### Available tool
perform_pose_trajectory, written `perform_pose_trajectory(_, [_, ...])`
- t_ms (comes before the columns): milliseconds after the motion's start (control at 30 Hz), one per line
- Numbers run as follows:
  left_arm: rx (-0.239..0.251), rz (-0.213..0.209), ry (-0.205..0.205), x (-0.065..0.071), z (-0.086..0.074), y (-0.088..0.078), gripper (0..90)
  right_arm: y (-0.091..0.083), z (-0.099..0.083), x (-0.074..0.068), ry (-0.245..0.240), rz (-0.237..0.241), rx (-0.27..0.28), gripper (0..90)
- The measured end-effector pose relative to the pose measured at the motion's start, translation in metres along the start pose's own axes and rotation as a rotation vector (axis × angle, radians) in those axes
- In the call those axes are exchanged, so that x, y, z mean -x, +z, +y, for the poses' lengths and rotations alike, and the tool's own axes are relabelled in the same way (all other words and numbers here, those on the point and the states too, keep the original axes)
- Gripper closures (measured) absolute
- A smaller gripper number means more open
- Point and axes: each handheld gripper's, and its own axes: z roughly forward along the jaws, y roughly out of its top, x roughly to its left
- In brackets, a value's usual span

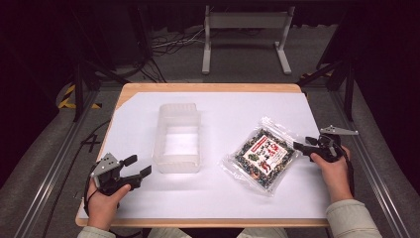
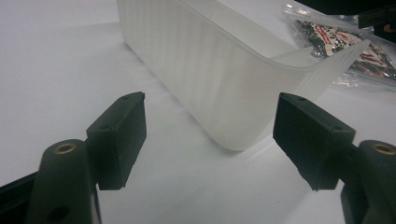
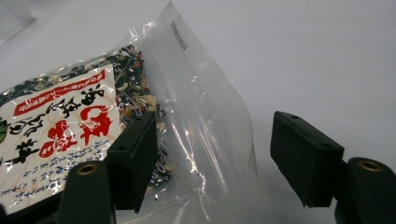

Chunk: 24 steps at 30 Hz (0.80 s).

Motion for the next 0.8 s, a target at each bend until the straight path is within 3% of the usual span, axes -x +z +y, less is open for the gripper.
perform_pose_trajectory(533, [-0.019,0.015,0.006,-0.0011,-0.0017,0.0014,27.1,0.0020,-0.0068,0.0029,0.039,0.044,-0.019,42.0])
perform_pose_trajectory(800, [-0.029,0.021,0.012,-0.0013,-0.0016,0.0017,27.1,-0.0007,-0.0069,0.0010,0.033,0.064,-0.037,66.7])
